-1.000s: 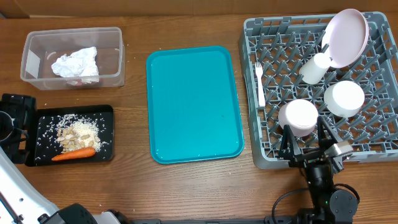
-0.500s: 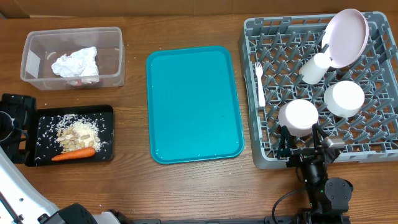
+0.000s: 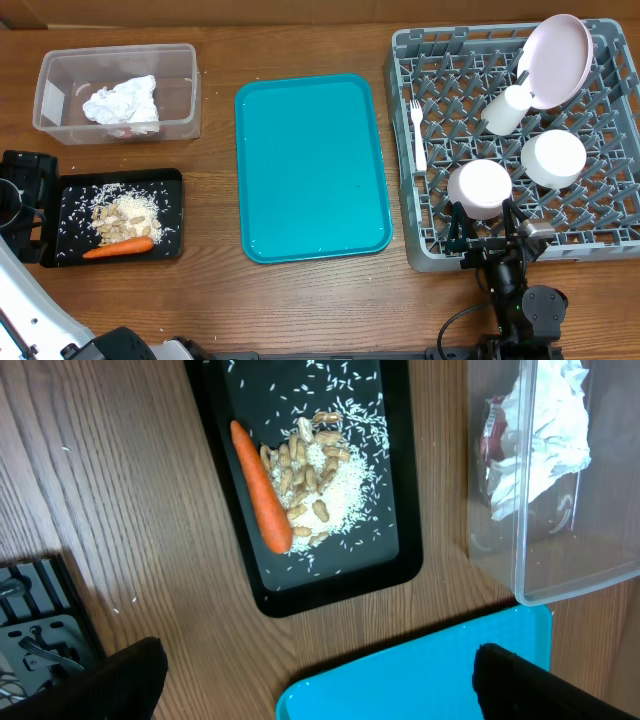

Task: Sort waste into correct bins and load items into the dishwasher rack

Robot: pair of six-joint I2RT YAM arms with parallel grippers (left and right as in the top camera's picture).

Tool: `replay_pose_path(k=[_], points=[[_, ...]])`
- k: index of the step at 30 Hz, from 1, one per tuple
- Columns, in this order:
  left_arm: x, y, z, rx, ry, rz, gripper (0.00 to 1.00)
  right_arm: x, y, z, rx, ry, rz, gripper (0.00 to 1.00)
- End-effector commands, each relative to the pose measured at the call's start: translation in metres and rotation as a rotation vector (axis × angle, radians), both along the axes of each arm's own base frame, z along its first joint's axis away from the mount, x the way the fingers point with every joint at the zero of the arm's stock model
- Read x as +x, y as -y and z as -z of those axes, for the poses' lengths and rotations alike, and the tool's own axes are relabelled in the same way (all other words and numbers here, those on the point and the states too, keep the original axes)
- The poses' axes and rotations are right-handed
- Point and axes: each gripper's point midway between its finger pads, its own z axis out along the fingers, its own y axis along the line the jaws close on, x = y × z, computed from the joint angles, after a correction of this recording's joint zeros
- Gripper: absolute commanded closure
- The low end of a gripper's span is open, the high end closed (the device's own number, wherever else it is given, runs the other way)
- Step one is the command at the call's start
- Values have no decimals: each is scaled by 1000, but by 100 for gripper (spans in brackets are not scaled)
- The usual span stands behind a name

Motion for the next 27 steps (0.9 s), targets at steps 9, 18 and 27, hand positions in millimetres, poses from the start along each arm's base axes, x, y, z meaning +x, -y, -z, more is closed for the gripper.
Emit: replay_pose_path(k=[9, 18, 27], points=[[-1, 0, 1, 2, -3, -8, 0, 0, 3, 2, -1, 3, 16, 0], [-4, -2, -1, 22, -13, -6, 0, 0, 3, 2, -1, 3, 16, 0], [15, 31, -14, 174, -3, 164, 0, 0, 3, 2, -1, 2, 16, 0]])
